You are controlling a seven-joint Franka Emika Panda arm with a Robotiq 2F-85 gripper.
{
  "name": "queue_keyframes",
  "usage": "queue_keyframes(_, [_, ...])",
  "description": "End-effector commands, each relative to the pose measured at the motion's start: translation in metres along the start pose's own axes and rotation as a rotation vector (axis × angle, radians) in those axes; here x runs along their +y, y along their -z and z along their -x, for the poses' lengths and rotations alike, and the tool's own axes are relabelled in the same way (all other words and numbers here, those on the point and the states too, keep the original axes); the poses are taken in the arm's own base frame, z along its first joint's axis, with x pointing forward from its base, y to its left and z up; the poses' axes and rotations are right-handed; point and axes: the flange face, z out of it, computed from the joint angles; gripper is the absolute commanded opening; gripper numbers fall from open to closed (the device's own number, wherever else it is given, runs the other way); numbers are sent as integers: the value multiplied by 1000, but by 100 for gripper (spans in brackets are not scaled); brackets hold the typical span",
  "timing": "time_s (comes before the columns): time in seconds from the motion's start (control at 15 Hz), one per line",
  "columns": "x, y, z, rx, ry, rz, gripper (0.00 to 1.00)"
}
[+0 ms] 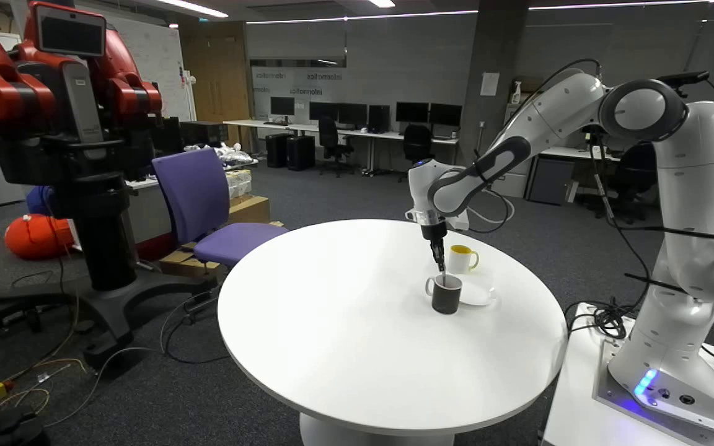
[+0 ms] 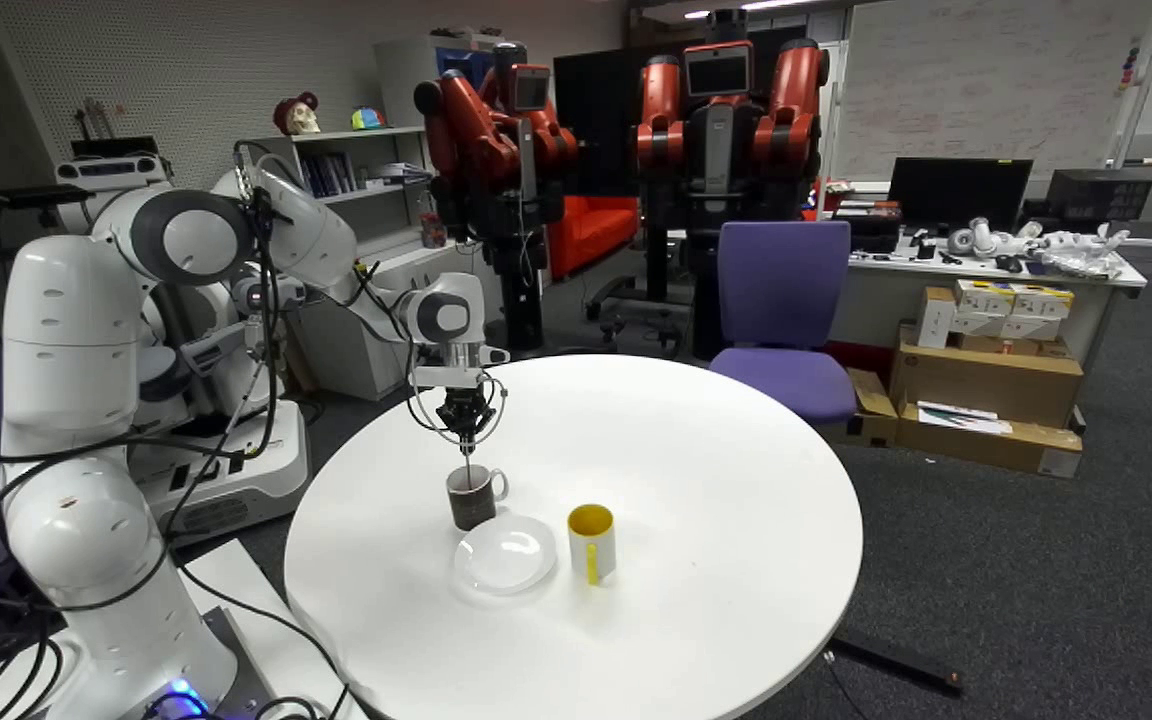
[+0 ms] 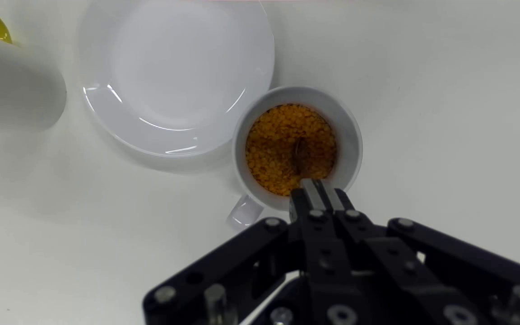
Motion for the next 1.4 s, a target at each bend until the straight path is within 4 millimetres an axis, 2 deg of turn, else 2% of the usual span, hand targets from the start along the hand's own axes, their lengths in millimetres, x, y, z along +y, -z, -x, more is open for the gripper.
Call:
queue_keyframes(0.0, [0,0,0,-1,0,0,1])
queue_keyframes(0.87, [0,0,-1,-1,-3,1,0])
queue_keyframes(1.33, [6,3,0,9,-29,19,0])
